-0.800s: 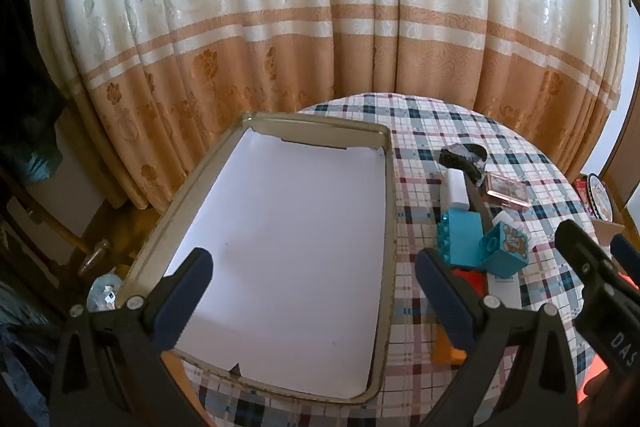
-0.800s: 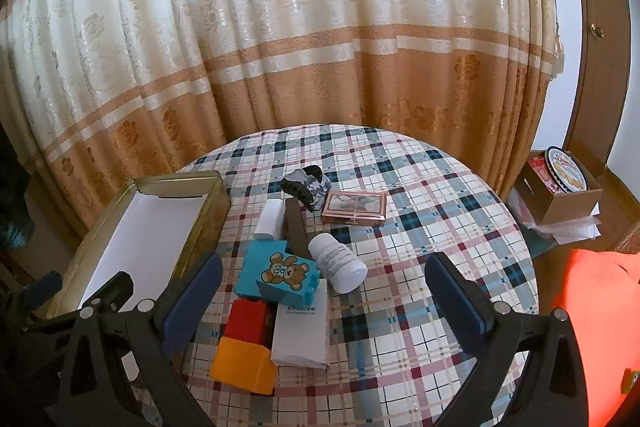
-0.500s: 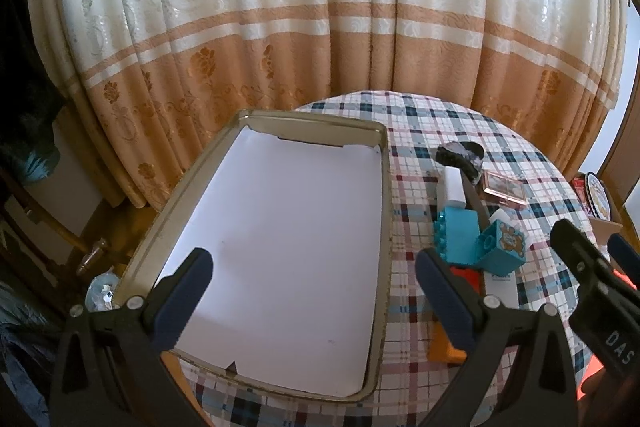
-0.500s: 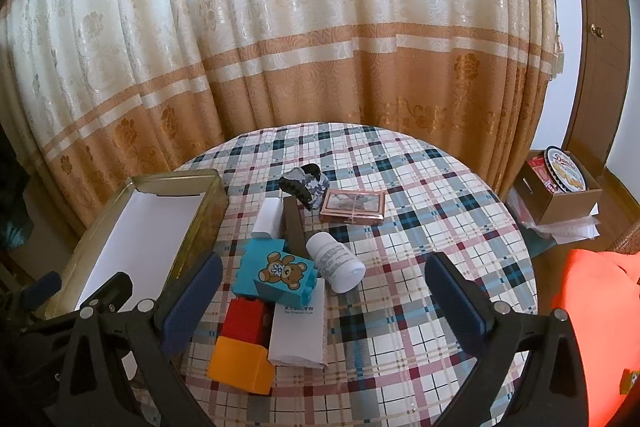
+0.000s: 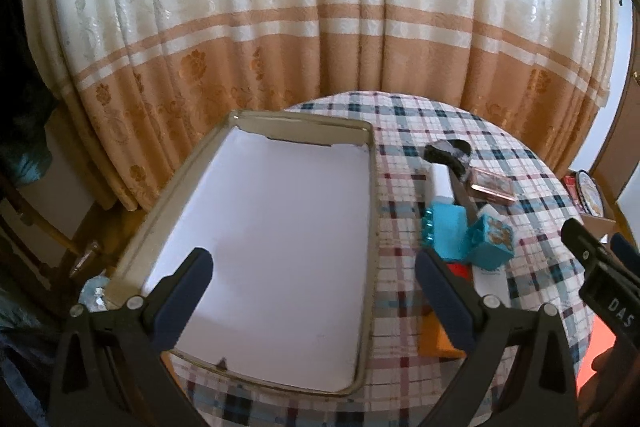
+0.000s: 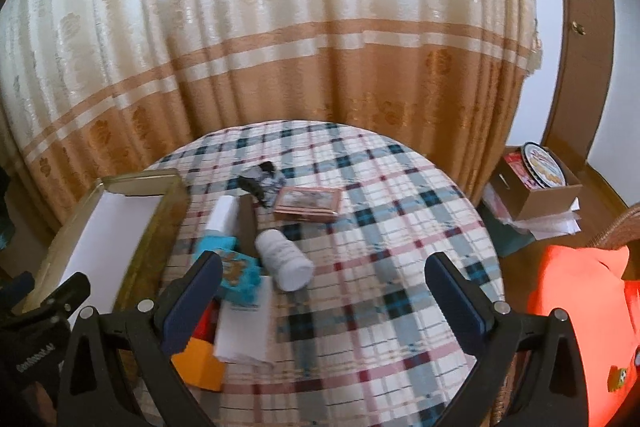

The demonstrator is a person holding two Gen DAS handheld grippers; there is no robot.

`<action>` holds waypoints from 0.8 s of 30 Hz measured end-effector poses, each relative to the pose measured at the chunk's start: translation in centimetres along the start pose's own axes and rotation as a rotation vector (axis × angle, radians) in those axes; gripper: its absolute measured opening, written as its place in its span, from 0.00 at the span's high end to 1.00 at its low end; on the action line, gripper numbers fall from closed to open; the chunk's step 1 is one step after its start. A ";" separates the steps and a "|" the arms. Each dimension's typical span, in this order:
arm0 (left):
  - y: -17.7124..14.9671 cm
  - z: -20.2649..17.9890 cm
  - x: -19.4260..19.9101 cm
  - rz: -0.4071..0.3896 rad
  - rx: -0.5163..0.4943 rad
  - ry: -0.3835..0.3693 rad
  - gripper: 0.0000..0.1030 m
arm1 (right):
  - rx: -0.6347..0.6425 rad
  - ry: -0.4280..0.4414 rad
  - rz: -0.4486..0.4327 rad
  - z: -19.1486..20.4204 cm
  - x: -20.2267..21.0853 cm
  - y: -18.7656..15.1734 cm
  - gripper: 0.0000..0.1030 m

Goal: Organize rigid objects
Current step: 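Move the left gripper to the orange cube block and grasp it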

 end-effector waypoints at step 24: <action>-2.3 -8.4 1.5 0.038 -0.179 -0.189 0.12 | 0.000 -0.042 -0.022 -4.4 0.4 -1.2 0.01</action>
Point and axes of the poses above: each gripper's, at about its wrist camera, not at the fingertips, and x roughly against the way its jaws point, z to its left, y to its top, the point moved 4 cm from there along -x, roughly the way its jaws point, and after that the axes turned 2 degrees about y, right-handed, at the moved point
